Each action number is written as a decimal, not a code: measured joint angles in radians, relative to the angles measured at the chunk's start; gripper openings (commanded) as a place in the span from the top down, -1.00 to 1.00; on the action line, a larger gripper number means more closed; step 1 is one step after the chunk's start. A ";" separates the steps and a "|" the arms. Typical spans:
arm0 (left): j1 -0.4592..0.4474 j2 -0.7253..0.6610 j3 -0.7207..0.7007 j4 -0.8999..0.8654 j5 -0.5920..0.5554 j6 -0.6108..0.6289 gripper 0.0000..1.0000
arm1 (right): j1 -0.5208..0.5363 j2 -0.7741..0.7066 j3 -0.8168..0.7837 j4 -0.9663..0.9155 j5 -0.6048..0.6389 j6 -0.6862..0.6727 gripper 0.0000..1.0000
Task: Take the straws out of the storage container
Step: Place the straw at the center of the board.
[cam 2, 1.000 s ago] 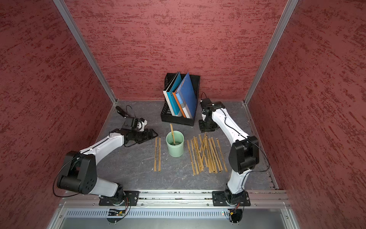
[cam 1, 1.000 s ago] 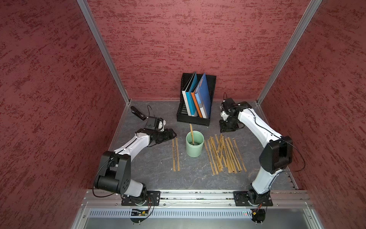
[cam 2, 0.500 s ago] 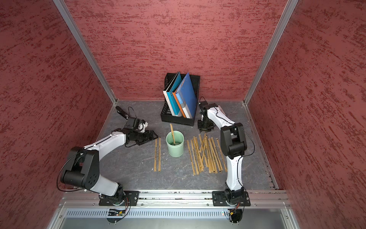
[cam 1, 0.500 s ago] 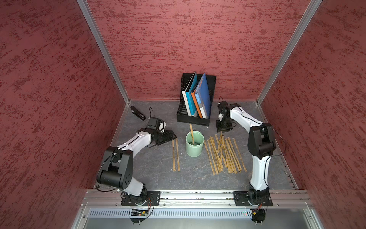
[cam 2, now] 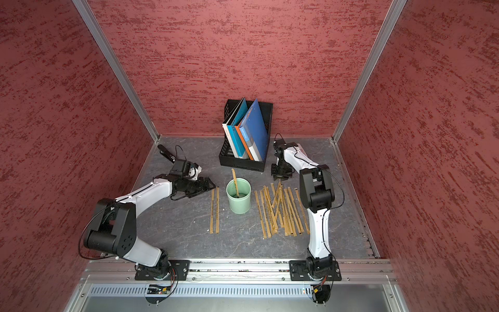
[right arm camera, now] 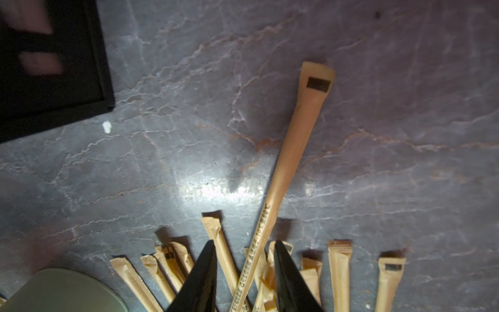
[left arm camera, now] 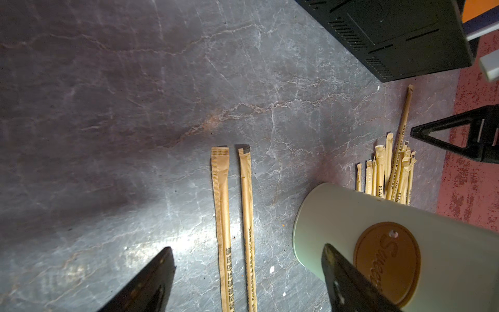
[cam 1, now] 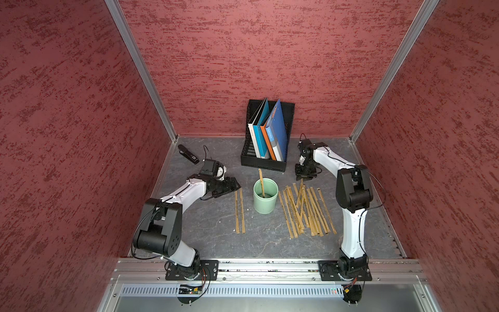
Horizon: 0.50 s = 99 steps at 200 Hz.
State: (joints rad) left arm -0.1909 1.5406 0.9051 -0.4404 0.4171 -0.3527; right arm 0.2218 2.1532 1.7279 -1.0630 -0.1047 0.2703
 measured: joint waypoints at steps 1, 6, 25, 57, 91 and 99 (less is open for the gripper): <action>0.000 0.000 0.000 0.000 0.000 0.000 -0.71 | 0.000 0.000 0.000 0.000 0.000 0.000 0.35; 0.000 0.000 0.000 -0.001 0.000 0.002 -0.71 | -0.002 0.004 0.000 0.001 0.000 0.000 0.35; 0.000 0.004 0.000 -0.002 -0.003 0.003 -0.71 | -0.007 0.007 -0.001 0.005 -0.001 0.000 0.35; 0.000 0.011 0.000 -0.005 -0.007 0.003 -0.71 | -0.011 0.010 -0.001 0.016 -0.005 0.000 0.38; 0.000 0.011 0.000 -0.008 -0.008 0.009 -0.71 | -0.012 0.022 -0.008 0.031 -0.009 0.000 0.40; 0.000 0.012 0.000 -0.009 -0.008 0.009 -0.71 | -0.013 0.024 -0.013 0.034 -0.010 0.001 0.41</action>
State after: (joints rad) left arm -0.1909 1.5524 0.9054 -0.4492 0.4095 -0.3435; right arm 0.2085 2.1777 1.7149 -1.0294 -0.1146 0.2710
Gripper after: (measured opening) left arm 0.855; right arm 0.299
